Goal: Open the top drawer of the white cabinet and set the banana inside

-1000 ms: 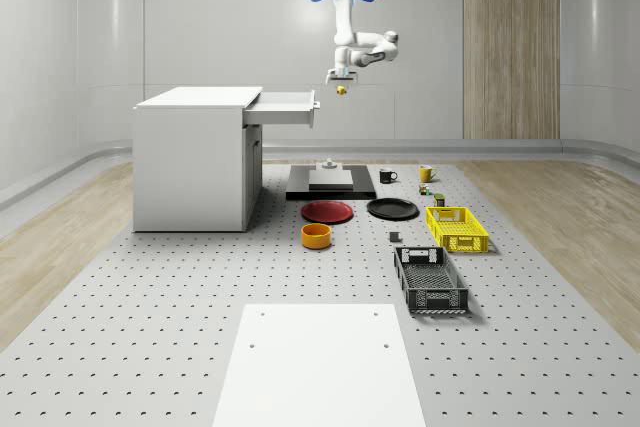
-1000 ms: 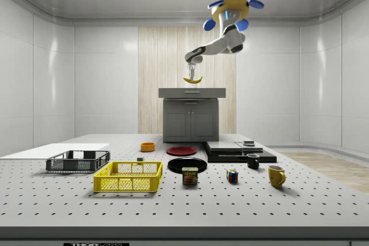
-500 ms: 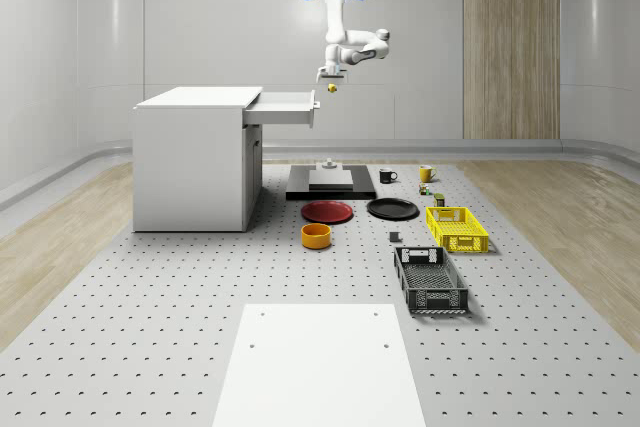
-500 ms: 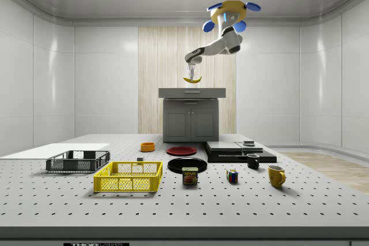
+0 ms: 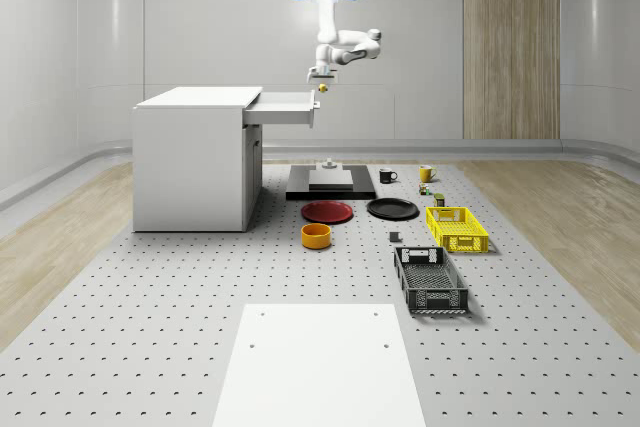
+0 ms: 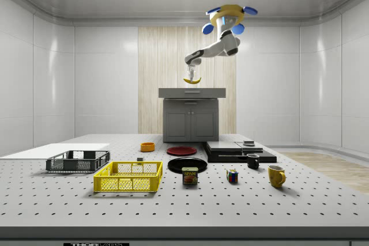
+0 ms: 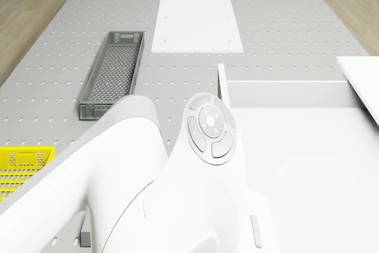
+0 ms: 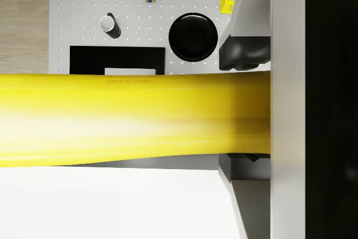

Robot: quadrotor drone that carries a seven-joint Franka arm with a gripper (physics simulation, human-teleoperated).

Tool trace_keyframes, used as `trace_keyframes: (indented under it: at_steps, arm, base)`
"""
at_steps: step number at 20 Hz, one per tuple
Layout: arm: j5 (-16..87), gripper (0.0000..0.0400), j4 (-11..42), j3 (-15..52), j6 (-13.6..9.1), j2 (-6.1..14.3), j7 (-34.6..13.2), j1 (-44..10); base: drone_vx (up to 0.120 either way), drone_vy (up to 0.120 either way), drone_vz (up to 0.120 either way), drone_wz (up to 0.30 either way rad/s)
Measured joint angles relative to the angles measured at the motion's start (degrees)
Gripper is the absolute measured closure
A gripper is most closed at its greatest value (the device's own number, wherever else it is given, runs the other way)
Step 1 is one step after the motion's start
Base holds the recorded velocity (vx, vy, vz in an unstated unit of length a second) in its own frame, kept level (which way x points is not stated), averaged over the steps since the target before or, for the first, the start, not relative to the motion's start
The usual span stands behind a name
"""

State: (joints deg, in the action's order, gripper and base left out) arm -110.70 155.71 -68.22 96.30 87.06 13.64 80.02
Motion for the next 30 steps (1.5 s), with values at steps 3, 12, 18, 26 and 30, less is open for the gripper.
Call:
trace_keyframes:
  at_steps: [3,12,18,26,30]
  arm:
    - [0.02,0.0208,0.00,0.00,0.04,0.04,0.01,0.02]
    - [0.07,0.0208,-0.01,-0.01,0.15,0.16,0.05,0.07]
    - [0.10,0.0208,-0.02,-0.01,0.21,0.23,0.07,0.10]
    - [0.14,0.0208,-0.02,-0.02,0.29,0.31,0.10,0.13]
    - [0.16,0.0208,-0.03,-0.02,0.33,0.35,0.11,0.15]
  base:
    - [0.000,-0.120,0.000,0.000]
    - [0.000,-0.120,0.000,0.000]
    - [0.000,-0.120,0.000,0.000]
    - [0.000,-0.120,0.000,0.000]
    - [0.000,-0.120,0.000,0.000]
